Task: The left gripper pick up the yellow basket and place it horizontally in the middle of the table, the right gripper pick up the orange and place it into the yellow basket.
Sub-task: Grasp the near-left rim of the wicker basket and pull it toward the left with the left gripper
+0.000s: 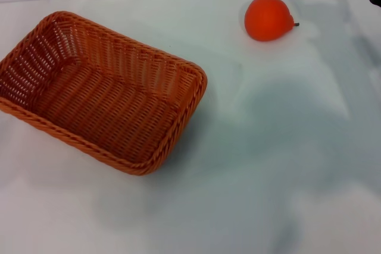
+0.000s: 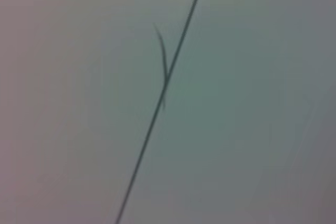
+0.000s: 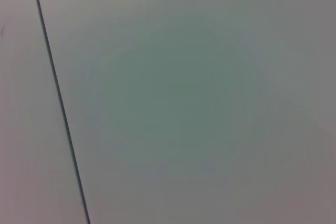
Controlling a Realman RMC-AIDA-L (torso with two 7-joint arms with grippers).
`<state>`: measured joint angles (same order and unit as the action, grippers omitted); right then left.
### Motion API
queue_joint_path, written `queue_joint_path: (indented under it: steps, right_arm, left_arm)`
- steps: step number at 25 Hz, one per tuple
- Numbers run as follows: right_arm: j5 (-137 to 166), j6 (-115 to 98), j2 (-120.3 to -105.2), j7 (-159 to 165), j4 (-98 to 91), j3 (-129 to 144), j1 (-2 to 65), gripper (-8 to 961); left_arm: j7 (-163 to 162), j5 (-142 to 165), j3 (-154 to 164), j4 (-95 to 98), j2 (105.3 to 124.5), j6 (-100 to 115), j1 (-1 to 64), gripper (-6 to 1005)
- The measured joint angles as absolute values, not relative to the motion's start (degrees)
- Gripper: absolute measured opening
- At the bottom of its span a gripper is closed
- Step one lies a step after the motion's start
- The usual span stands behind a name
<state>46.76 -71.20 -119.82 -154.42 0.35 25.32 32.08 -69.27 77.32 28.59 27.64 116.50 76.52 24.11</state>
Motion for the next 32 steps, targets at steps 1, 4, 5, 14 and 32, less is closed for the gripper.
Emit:
queue_joint_path:
  steps: [1,4,5,14,32]
  right_arm:
    - [46.8,-70.9,-119.84,-154.4,0.3,25.4,32.3,946]
    - [46.9,-70.5,-119.92,-154.4,0.5,25.6,33.0,946]
    - [46.9,-70.5,-119.97,-154.4,0.6,25.7,33.2,946]
    - [47.1,-70.5,-120.16,-152.5,1.0,25.8,33.9,946]
    - [47.1,-69.9,-120.15,-150.9,2.7,25.4,33.3,945]
  left_arm:
    - [-72.0,78.5,30.4,29.8,116.05,75.8,24.1,665]
    - [-80.3,85.5,33.3,35.6,113.86,74.6,25.1,688]
    - [-83.5,88.8,33.7,37.5,112.94,74.5,25.9,695]
    - [-105.5,123.9,36.9,45.2,106.62,75.0,37.2,791]
    - [-118.5,151.4,43.2,39.4,106.89,73.9,49.0,799]
